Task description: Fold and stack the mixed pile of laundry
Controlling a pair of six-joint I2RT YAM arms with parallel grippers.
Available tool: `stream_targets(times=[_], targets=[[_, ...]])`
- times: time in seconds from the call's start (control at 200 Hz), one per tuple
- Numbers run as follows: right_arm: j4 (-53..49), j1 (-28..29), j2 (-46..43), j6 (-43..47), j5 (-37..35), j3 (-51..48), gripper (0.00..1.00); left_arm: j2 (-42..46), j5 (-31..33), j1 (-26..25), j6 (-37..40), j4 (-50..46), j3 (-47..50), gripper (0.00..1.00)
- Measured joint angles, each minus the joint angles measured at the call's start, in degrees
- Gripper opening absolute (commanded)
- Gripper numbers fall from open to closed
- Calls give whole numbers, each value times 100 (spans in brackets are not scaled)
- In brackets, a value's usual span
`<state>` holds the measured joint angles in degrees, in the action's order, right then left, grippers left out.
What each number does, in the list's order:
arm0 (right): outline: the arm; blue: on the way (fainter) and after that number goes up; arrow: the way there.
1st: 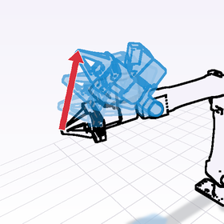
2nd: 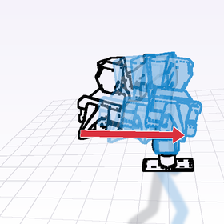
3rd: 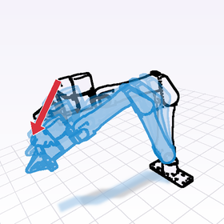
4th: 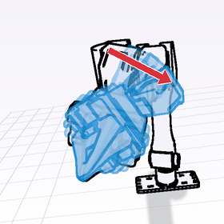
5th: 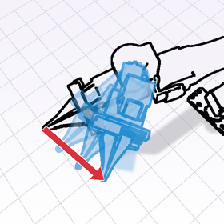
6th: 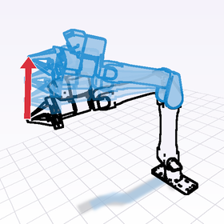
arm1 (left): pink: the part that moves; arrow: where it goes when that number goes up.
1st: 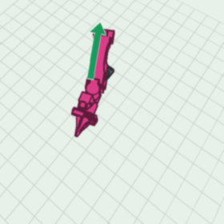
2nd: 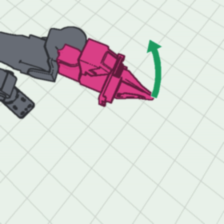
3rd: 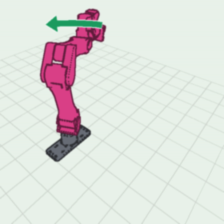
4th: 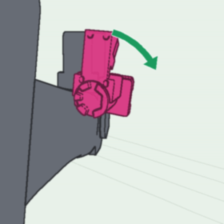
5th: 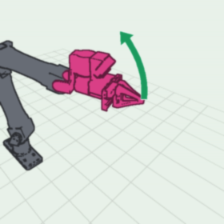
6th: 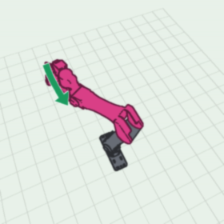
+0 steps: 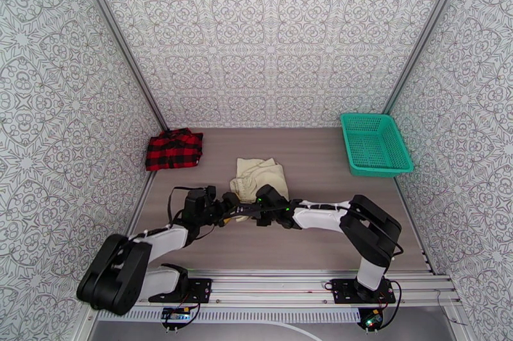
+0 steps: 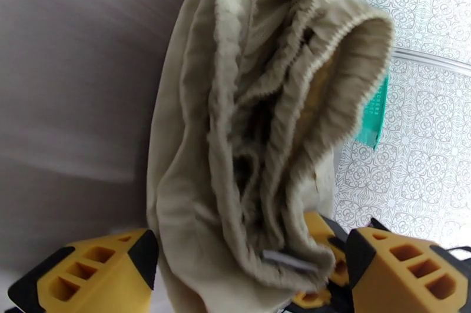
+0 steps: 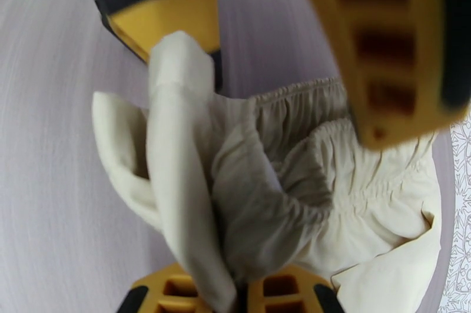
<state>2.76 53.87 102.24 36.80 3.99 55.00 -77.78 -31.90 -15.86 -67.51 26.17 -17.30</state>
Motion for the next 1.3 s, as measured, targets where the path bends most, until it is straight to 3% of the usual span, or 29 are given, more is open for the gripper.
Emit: stream_targets(times=[0.29,0.54,0.725,0.88,1.06,1.3], targets=[[197,-131,-243,-105,146,-160,0,-905,35,-186,-308,1069,-210,89],[334,-251,-415,-212,232,-260,0,-1200,48,-278,-498,1412,-380,91],[402,-363,-516,-249,291,-297,0,44,195,-166,-275,127,-407,99],[424,-369,-520,-251,328,-306,0,984,262,4,-125,-977,-516,99],[450,-374,-522,-254,380,-308,0,968,422,-140,-236,-1620,-525,99],[450,-374,-522,-251,426,-317,0,267,474,-328,-472,-1427,-621,99]])
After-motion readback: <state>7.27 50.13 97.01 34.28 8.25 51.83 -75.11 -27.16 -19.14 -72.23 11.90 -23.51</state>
